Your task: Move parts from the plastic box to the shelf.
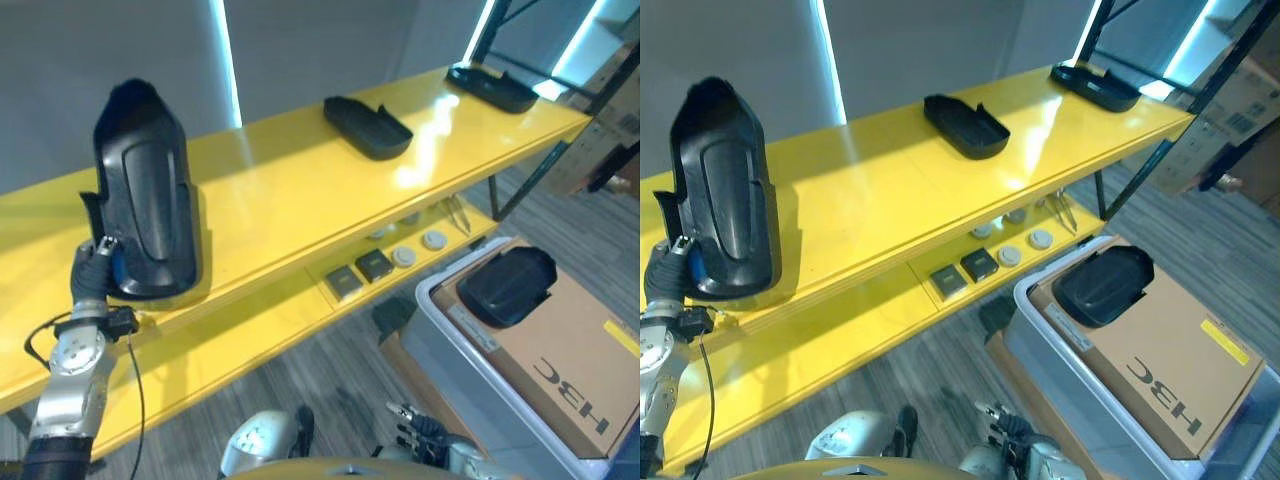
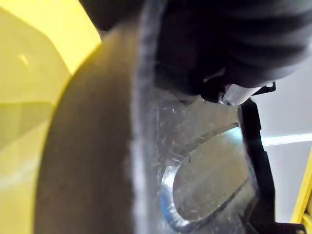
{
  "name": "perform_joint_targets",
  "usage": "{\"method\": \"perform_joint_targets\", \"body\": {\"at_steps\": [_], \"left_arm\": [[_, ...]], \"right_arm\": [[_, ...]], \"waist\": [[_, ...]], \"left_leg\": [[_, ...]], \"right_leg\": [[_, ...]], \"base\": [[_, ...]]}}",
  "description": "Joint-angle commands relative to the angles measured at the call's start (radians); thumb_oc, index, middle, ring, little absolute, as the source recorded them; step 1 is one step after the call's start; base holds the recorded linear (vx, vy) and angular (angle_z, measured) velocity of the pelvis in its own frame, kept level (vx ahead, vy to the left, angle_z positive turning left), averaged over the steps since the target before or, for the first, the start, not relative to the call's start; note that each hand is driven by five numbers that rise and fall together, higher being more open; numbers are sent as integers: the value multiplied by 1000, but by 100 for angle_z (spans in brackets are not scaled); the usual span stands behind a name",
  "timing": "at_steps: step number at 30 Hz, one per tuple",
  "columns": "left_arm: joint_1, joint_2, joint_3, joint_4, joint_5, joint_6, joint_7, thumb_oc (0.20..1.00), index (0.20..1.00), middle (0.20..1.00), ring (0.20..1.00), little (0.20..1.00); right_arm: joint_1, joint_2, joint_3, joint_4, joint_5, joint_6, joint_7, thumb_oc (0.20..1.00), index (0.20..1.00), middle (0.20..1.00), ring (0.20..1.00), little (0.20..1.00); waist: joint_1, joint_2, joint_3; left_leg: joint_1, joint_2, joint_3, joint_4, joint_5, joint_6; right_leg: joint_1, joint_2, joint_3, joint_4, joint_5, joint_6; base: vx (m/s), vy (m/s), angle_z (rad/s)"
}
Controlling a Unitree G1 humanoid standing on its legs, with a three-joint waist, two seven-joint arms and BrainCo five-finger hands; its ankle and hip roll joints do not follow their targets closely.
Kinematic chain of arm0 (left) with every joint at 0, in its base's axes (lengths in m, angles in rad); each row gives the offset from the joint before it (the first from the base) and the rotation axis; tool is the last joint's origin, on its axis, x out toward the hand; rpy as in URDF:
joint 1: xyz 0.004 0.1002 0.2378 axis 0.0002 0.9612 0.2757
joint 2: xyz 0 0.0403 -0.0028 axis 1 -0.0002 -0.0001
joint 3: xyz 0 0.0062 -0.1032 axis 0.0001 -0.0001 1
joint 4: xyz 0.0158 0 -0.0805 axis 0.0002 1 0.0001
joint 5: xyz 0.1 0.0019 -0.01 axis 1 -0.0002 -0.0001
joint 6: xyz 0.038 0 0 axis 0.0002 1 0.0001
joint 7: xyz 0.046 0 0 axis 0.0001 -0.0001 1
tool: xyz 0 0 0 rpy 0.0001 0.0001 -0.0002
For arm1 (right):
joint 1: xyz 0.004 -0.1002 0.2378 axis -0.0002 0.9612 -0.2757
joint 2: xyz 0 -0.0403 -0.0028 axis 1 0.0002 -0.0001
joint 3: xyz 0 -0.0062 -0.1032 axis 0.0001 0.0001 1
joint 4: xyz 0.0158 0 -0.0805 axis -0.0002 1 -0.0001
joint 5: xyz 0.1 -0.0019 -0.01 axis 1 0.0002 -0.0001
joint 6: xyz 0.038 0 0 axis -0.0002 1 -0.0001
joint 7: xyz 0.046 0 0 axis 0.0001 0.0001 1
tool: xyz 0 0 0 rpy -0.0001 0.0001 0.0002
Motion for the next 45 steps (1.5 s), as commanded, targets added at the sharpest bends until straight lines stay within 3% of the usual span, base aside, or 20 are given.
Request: {"method": "perform_joint_targets", "body": {"at_steps": [1,2,6,8,12,15,17,18,19,23,25,28,29,33,35,40,41,45], "left_arm": [[6,34,44,-137,-24,-55,10,200,200,200,200,200],[11,34,43,-141,-24,-53,9,200,200,200,200,200],[8,27,40,-144,-17,-23,-6,200,200,200,200,200],[-13,25,19,-142,-16,6,0,200,200,200,200,200],[-28,5,1,-162,4,66,8,200,200,200,200,200],[-63,-22,-47,-162,0,119,-5,200,200,200,200,200],[-76,-24,-61,-153,6,122,-12,200,200,200,200,200],[-104,-31,-92,-133,18,136,-25,200,200,200,200,200],[-122,-35,-111,-118,27,142,-27,200,200,200,200,200],[-166,-34,-160,-78,71,179,-2,200,200,200,200,200],[-196,-23,-176,-51,74,245,9,200,200,200,200,200],[-229,-11,-185,-6,87,281,23,200,200,200,200,200],[-268,9,-198,43,90,311,31,200,200,200,200,200],[-358,32,-242,167,97,326,58,200,200,200,200,200],[-456,18,-290,306,57,352,123,200,200,200,200,200],[-636,-62,-333,679,15,327,223,200,200,200,200,200],[-684,-105,-345,767,-43,321,299,200,200,200,200,200],[-734,-127,-332,883,-98,282,385,200,200,200,200,200]], "right_arm": [[-20,-7,-26,21,-38,11,26,1000,1000,1000,1000,1000],[-20,-4,-30,11,-49,22,25,1000,1000,1000,1000,1000],[-17,-7,-18,-22,-58,78,14,1000,1000,1000,1000,1000],[-28,-7,-2,21,-54,66,22,1000,1000,1000,1000,1000],[-53,-13,6,62,-46,60,14,1000,1000,1000,1000,1000],[-43,-18,-1,54,-10,79,-23,1000,1000,1000,1000,1000],[-34,-17,0,50,1,79,-32,1000,1000,1000,1000,1000],[-18,-17,2,49,19,76,-47,1000,1000,1000,1000,1000],[-11,-18,3,50,34,73,-52,1000,1000,1000,1000,1000],[-9,-16,2,88,25,62,-37,1000,1000,1000,1000,1000],[-12,-15,1,112,-8,66,-23,1000,1000,1000,1000,1000],[-3,-13,4,120,-30,71,-12,1000,1000,1000,1000,1000],[8,-13,14,115,-49,75,-6,1000,1000,1000,1000,1000],[22,-12,36,112,-64,77,-7,1000,1000,1000,1000,1000],[32,-15,60,116,-92,77,0,1000,1000,1000,1000,1000],[48,-10,88,177,-126,37,14,1000,1000,1000,1000,1000],[50,-14,88,203,-120,-7,33,1000,1000,1000,1000,1000],[62,-25,113,133,-109,-43,79,1000,1000,1000,1000,1000]], "waist": [[-20,-22,-36],[-26,-25,-34],[-28,-41,-52],[-25,-51,-63],[-19,-61,-74],[-45,-57,-78],[-56,-51,-78],[-84,-47,-71],[-97,-42,-68],[-117,-30,-69],[-131,-19,-73],[-147,-13,-79],[-165,-9,-83],[-196,-3,-88],[-231,0,-91],[-307,-2,-95],[-336,-6,-88],[-383,-15,-70]], "left_leg": [[132,59,-56,-140,-54,-49],[142,72,-59,-136,-69,-53],[159,126,-50,-121,-70,-81],[157,165,-38,-111,-58,-106],[170,226,7,-118,-33,-145],[134,314,164,-101,33,-193],[136,335,199,-99,32,-209],[126,374,301,-95,60,-223],[125,395,337,-95,70,-230],[130,392,334,-127,89,-226],[147,376,327,-148,92,-220],[158,366,331,-155,91,-216],[165,361,340,-157,89,-211],[174,356,356,-161,88,-206],[182,351,372,-164,83,-199],[183,359,412,-158,74,-189],[173,369,427,-149,71,-191],[140,396,448,-119,69,-201]], "right_leg": [[23,-42,65,-320,337,67],[18,-51,77,-333,350,74],[72,-45,33,-368,297,84],[109,-8,14,-393,257,79],[169,29,-38,-448,243,57],[226,64,-144,-503,236,27],[242,73,-160,-511,223,31],[255,79,-206,-518,222,24],[264,86,-224,-523,218,20],[256,98,-221,-516,213,17],[249,97,-205,-503,206,18],[245,94,-193,-491,201,19],[241,91,-182,-482,197,21],[229,84,-167,-464,193,27],[217,79,-150,-449,186,31],[179,83,-110,-418,170,31],[156,89,-92,-407,164,27],[118,99,-64,-398,155,19]], "base": [[302,-290,115],[257,-218,137],[287,-239,64],[262,-255,116],[222,-241,68],[104,-224,89],[68,-133,110],[5,-144,72],[0,-145,53],[44,-22,46],[108,48,-13],[84,44,-11],[119,78,-13],[72,52,-14],[93,44,-14],[105,-34,-36],[69,-119,-36],[17,-89,-26]]}}
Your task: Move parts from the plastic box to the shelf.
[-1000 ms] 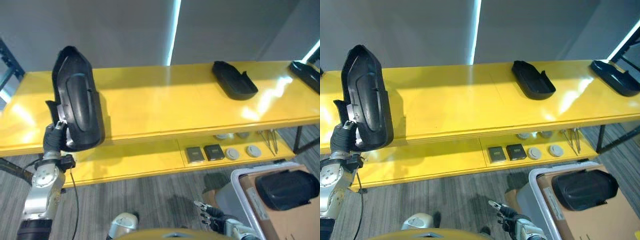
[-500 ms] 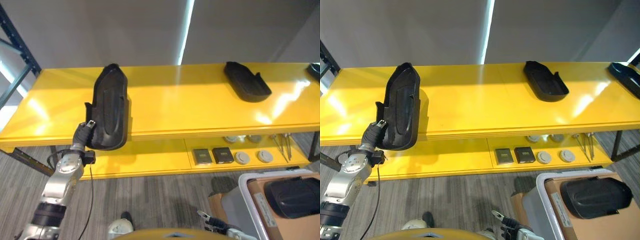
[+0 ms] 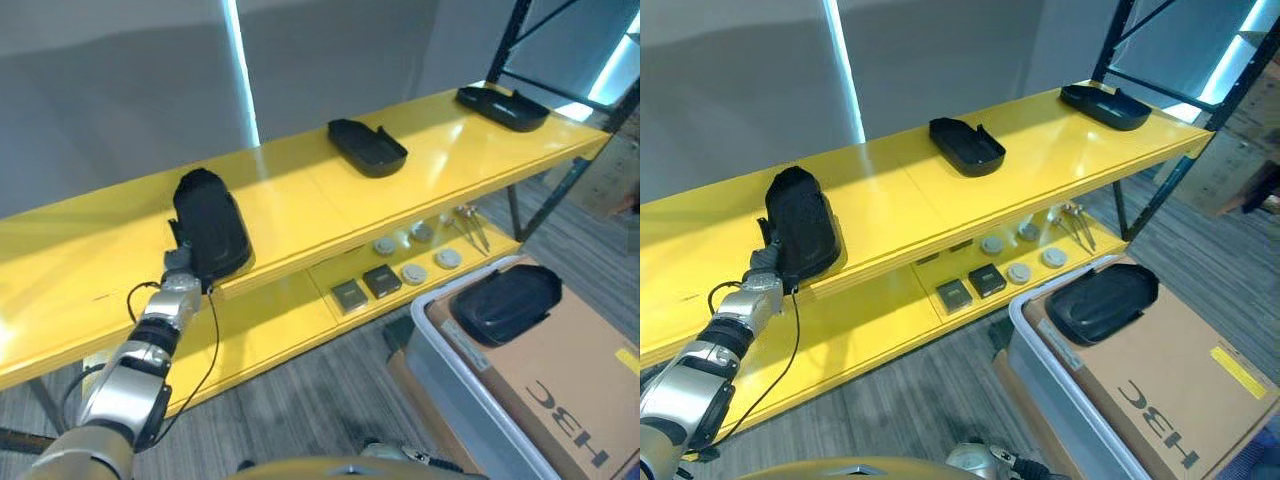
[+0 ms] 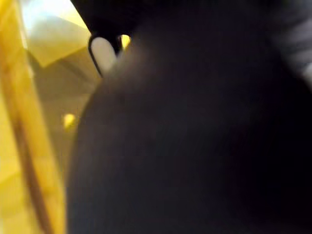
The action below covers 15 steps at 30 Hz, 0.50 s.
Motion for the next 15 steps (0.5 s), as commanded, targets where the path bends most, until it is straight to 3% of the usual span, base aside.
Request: {"method": "perform_joint_targets", "body": {"at_steps": [1,7,15], "left_arm": [[-82,20,55,80,-56,-64,66,200,200,200,200,200],[-161,40,31,129,-45,-58,79,200,200,200,200,200],[-181,53,32,187,-37,-54,84,200,200,200,200,200]], "right_arm": [[6,-12,69,-73,-2,-29,49,1000,1000,1000,1000,1000],[2,-29,109,-118,24,-61,109,1000,1000,1000,1000,1000],[20,-34,126,-146,44,-67,137,1000,1000,1000,1000,1000]], "waist": [[-7,-19,61],[-28,-28,101],[-35,-37,97]], "left_leg": [[-50,69,2,104,-96,-29],[-88,90,2,123,-88,-43],[-88,102,6,136,-83,-52]], "right_leg": [[-61,-11,12,-3,-20,34],[-92,0,27,0,-25,26],[-74,2,28,-14,-23,24]], "base": [[-83,-92,-10],[-63,-49,-13],[18,-10,-1]]}}
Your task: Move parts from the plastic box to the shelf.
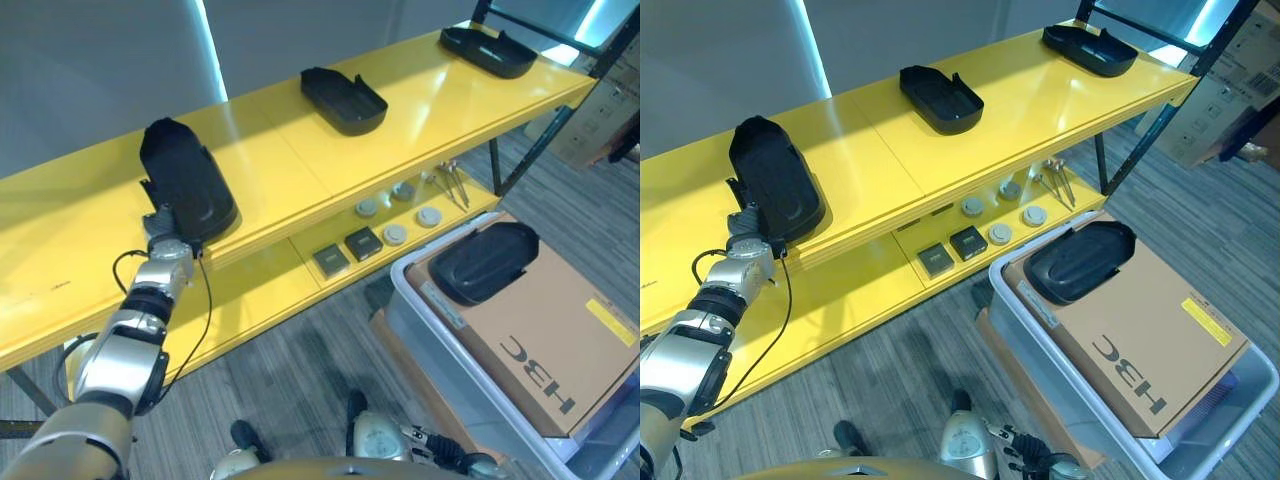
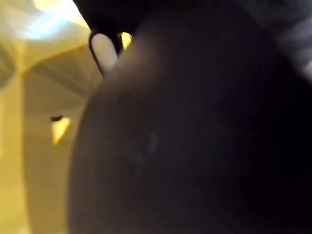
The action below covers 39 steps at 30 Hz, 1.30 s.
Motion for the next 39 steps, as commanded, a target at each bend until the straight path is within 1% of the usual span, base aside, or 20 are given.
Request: {"method": "perform_joint_targets", "body": {"at_steps": [1,2,4,8,15,23,25,32,33,35,36,39], "left_arm": [[-22,6,3,93,-28,2,3,385,385,385,385,385],[-23,9,4,95,-25,3,4,1000,1000,1000,1000,1000],[-24,11,3,95,-20,11,6,1000,1000,1000,1000,1000],[-23,13,4,107,-11,5,6,1000,1000,1000,1000,1000],[-22,11,6,105,-12,4,14,1000,1000,1000,1000,1000],[2,9,10,83,65,-15,29,1000,1000,1000,1000,1000],[6,17,9,55,82,-9,29,1000,1000,1000,1000,1000],[20,45,2,-47,139,-25,16,1000,1000,1000,1000,1000],[31,58,5,-85,150,-31,0,1000,1000,1000,1000,1000],[33,60,6,-91,153,-33,-3,1000,1000,1000,1000,1000],[54,70,10,-142,163,-31,-25,1000,1000,1000,1000,1000],[74,65,9,-175,171,-33,-32,1000,1000,1000,1000,1000]], "right_arm": [[29,38,52,-12,23,-25,49,1000,1000,1000,1000,1000],[33,40,53,-16,26,-27,48,1000,1000,1000,1000,1000],[36,39,54,-18,28,-29,60,1000,1000,1000,1000,1000],[43,43,59,-33,39,-40,76,1000,1000,1000,1000,1000],[49,45,63,-46,38,-43,74,1000,1000,1000,1000,1000],[63,50,59,-50,27,-54,93,1000,1000,1000,1000,1000],[71,53,60,-63,24,-50,91,1000,1000,1000,1000,1000],[82,62,58,-70,22,-51,81,1000,1000,1000,1000,1000],[83,64,55,-67,19,-52,79,1000,1000,1000,1000,1000],[83,65,54,-67,19,-52,79,1000,1000,1000,1000,1000],[87,67,45,-73,15,-46,76,1000,1000,1000,1000,1000],[88,70,41,-73,14,-47,71,1000,1000,1000,1000,1000]], "waist": [[-2,-45,-9],[-3,-46,-10],[-2,-47,-12],[-2,-50,-12],[-1,-51,-13],[5,-53,-32],[9,-52,-39],[29,-43,-66],[37,-40,-71],[38,-40,-72],[49,-38,-76],[58,-37,-78]], "left_leg": [[-1,59,-11,87,-84,-46],[0,58,-10,86,-85,-46],[0,58,-11,88,-86,-47],[2,58,-13,90,-87,-48],[5,54,-16,86,-90,-48],[35,39,-20,69,-94,-44],[43,34,-21,64,-95,-42],[76,16,-29,41,-98,-39],[87,9,-33,32,-99,-38],[89,8,-33,31,-99,-38],[98,1,-38,21,-100,-36],[104,-4,-43,15,-101,-33]], "right_leg": [[50,-14,-2,-93,-7,59],[52,-14,-2,-95,-8,60],[55,-14,-1,-97,-8,61],[60,-14,-1,-98,-10,61],[65,-14,1,-102,-12,61],[88,-13,0,-112,-14,62],[98,-13,-3,-118,-13,63],[130,-18,-16,-137,-6,68],[141,-20,-20,-145,-2,71],[142,-20,-21,-147,-1,71],[151,-22,-27,-153,2,74],[156,-23,-32,-155,4,76]], "base": [[31,3,-1],[33,1,-3],[11,-1,-2],[0,0,0],[0,0,0],[9,2,0],[0,0,0],[11,13,3],[8,33,7],[1,25,9],[-5,25,11],[-10,20,8]]}}
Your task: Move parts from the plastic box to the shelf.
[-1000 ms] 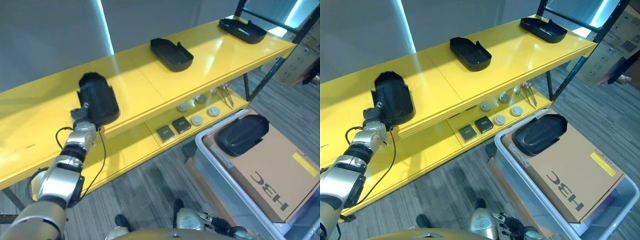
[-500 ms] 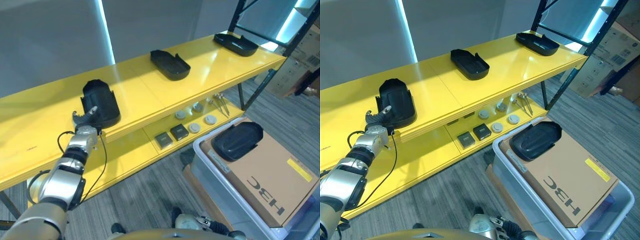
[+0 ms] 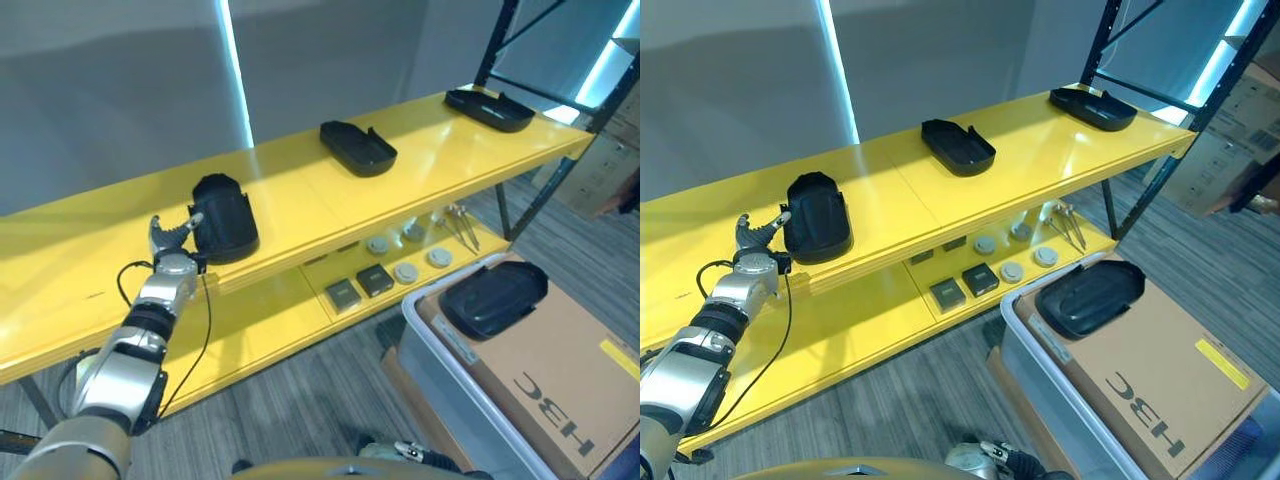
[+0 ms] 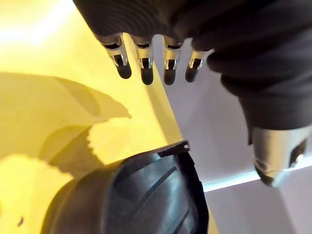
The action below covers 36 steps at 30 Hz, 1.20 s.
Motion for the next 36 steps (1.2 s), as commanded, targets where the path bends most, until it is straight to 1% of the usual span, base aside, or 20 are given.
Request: {"method": "perform_joint_targets", "body": {"at_steps": [1,3,7,8,14,20,21,22,23,24,25,26,28,30,31,32,33,34,35,36], "left_arm": [[-49,64,40,-6,69,-53,-10,1000,1000,1000,1000,1000],[-1,49,38,-56,87,-67,-17,1000,1000,1000,1000,1000],[33,38,39,-91,98,-72,-23,1000,1000,1000,1000,1000],[146,-28,7,-311,63,-141,21,1000,1000,1000,1000,1000],[170,-34,19,-334,78,-140,15,1000,1000,1000,1000,1000],[193,-26,39,-364,120,-186,68,1000,1000,1000,1000,1000],[191,-10,52,-373,176,-234,128,1000,1000,1000,1000,1000],[187,0,59,-378,199,-250,151,1000,1000,1000,1000,1000],[177,25,75,-396,240,-276,190,1000,1000,1000,1000,1000],[173,45,87,-418,268,-296,211,1000,1000,1000,1000,1000],[173,80,115,-486,287,-319,203,1000,1000,1000,1000,1000],[187,114,139,-580,282,-372,120,1000,1000,1000,1000,1000],[197,123,148,-632,274,-391,67,1000,1000,1000,1000,1000],[216,135,157,-710,234,-430,-69,1000,1000,1000,1000,1000],[251,132,154,-828,180,-415,-150,1000,1000,1000,1000,1000],[278,125,154,-870,123,-424,-221,1000,1000,1000,1000,1000],[318,110,149,-935,71,-406,-282,1000,1000,1000,1000,1000],[330,106,149,-947,56,-404,-303,1000,1000,1000,1000,1000],[383,82,133,-987,-12,-388,-389,1000,1000,1000,1000,1000],[409,72,122,-1001,-49,-375,-424,1000,1000,1000,1000,1000]], "right_arm": [[0,63,14,-23,-4,-19,13,1000,1000,1000,1000,1000],[-1,70,7,-28,-3,-15,1,1000,1000,1000,1000,1000],[-2,73,7,-38,-7,-8,-5,1000,1000,1000,1000,1000],[-19,109,-33,-162,7,2,-82,1000,1000,1000,1000,1000],[-26,98,-30,-152,5,12,-79,1000,1000,1000,1000,1000],[-40,80,-27,-150,2,40,-59,1000,1000,1000,1000,1000],[-34,76,-22,-145,-11,44,-43,1000,1000,1000,1000,1000],[-31,75,-20,-140,-16,42,-38,1000,1000,1000,1000,1000],[-23,75,-17,-140,-17,41,-35,1000,1000,1000,1000,1000],[-16,76,-14,-140,-11,42,-40,1000,1000,1000,1000,1000],[-8,75,-16,-136,-11,43,-43,1000,1000,1000,1000,1000],[-1,74,-26,-125,-11,38,-42,1000,1000,1000,1000,1000],[-1,74,-33,-110,-9,29,-37,1000,1000,1000,1000,1000],[-3,75,-49,-88,-12,17,-24,1000,1000,1000,1000,1000],[-5,77,-65,-70,-14,6,-10,1000,1000,1000,1000,1000],[-4,79,-74,-69,-21,4,-5,1000,1000,1000,1000,1000],[-5,80,-81,-68,-27,3,-2,1000,1000,1000,1000,1000],[-4,81,-82,-69,-28,3,-2,1000,1000,1000,1000,1000],[0,86,-87,-85,-28,11,-3,1000,1000,1000,1000,1000],[1,88,-88,-88,-26,10,-4,1000,1000,1000,1000,1000]], "waist": [[4,-43,30],[20,-45,27],[31,-46,24],[71,-95,105],[81,-87,90],[91,-84,81],[91,-83,79],[91,-83,78],[92,-84,77],[93,-84,76],[98,-84,75],[107,-82,76],[113,-80,77],[121,-77,79],[130,-75,83],[134,-74,85],[141,-72,89],[143,-71,90],[150,-70,95],[155,-70,99]], "left_leg": [[15,27,-26,85,-118,-34],[24,20,-35,76,-120,-30],[29,16,-42,71,-122,-26],[6,-44,-148,106,-188,57],[9,-22,-141,87,-163,37],[10,-5,-141,75,-145,18],[13,-2,-141,74,-142,13],[14,-2,-140,73,-141,11],[4,0,-129,74,-124,17],[5,0,-130,74,-125,16],[5,-1,-134,76,-127,15],[6,-4,-139,77,-130,15],[5,-5,-141,79,-132,14],[3,-7,-145,79,-135,13],[-1,-11,-150,80,-137,13],[-4,-13,-152,81,-138,14],[-9,-14,-155,82,-138,13],[-10,-15,-155,83,-138,13],[-17,-16,-158,86,-137,14],[-21,-17,-159,87,-137,14]], "right_leg": [[26,-30,-6,-47,-37,67],[35,-31,-13,-53,-33,68],[40,-30,-16,-53,-33,67],[-94,-147,17,128,24,139],[-54,-121,6,93,-11,121],[-26,-105,-1,70,-26,105],[-16,-102,-2,65,-30,102],[-13,-102,-2,62,-31,101],[-17,-102,-10,55,-17,90],[-14,-102,-10,53,-18,90],[-9,-103,-9,50,-18,89],[-2,-105,-11,45,-17,90],[0,-106,-12,43,-17,90],[3,-107,-12,38,-16,91],[4,-109,-15,34,-13,91],[4,-109,-14,32,-13,91],[4,-109,-15,29,-10,91],[4,-109,-15,28,-9,92],[3,-110,-15,24,-6,92],[2,-111,-16,23,-4,92]], "base": [[-11,14,6],[-12,26,6],[-1,17,7],[27,-13,7],[45,-29,8],[34,-9,1],[51,3,0],[0,0,0],[0,0,0],[0,0,0],[84,11,-1],[78,11,-1],[25,5,0],[16,9,2],[23,18,3],[16,18,4],[0,0,0],[0,0,0],[0,0,0],[0,0,0]]}}
